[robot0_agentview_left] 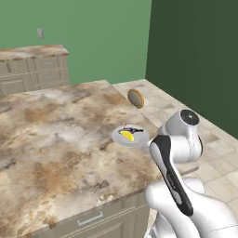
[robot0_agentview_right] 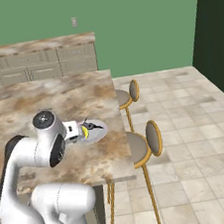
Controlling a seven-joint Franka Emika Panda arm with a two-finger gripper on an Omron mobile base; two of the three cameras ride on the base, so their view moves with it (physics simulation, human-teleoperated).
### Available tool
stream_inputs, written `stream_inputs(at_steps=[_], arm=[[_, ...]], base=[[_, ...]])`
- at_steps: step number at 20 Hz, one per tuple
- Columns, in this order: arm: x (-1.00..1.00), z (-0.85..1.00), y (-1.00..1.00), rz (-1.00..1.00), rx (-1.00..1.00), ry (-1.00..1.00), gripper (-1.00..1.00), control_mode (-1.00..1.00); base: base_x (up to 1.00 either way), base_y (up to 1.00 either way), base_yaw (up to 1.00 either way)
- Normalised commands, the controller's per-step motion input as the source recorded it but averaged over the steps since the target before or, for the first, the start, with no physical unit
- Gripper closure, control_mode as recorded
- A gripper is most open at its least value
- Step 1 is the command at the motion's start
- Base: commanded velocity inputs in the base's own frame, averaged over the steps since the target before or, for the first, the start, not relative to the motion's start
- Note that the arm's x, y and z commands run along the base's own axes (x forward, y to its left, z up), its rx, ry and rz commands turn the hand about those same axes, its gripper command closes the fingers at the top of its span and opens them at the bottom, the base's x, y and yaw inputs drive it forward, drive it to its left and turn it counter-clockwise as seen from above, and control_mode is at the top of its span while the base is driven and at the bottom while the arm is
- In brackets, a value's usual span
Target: Take the lemon wedge from the fridge and place it on the plate with fish on the dining counter.
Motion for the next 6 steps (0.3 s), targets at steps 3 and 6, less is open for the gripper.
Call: stream_inputs(at_steps=[3,6], arm=[[-1.0,1.0,0.0,-0.07,0.0,-0.53,-1.0,-1.0],[-1.0,1.0,0.0,-0.11,0.0,-0.48,-1.0,-1.0]], base=[[0.0,0.0,0.0],[0.0,0.0,0.0]])
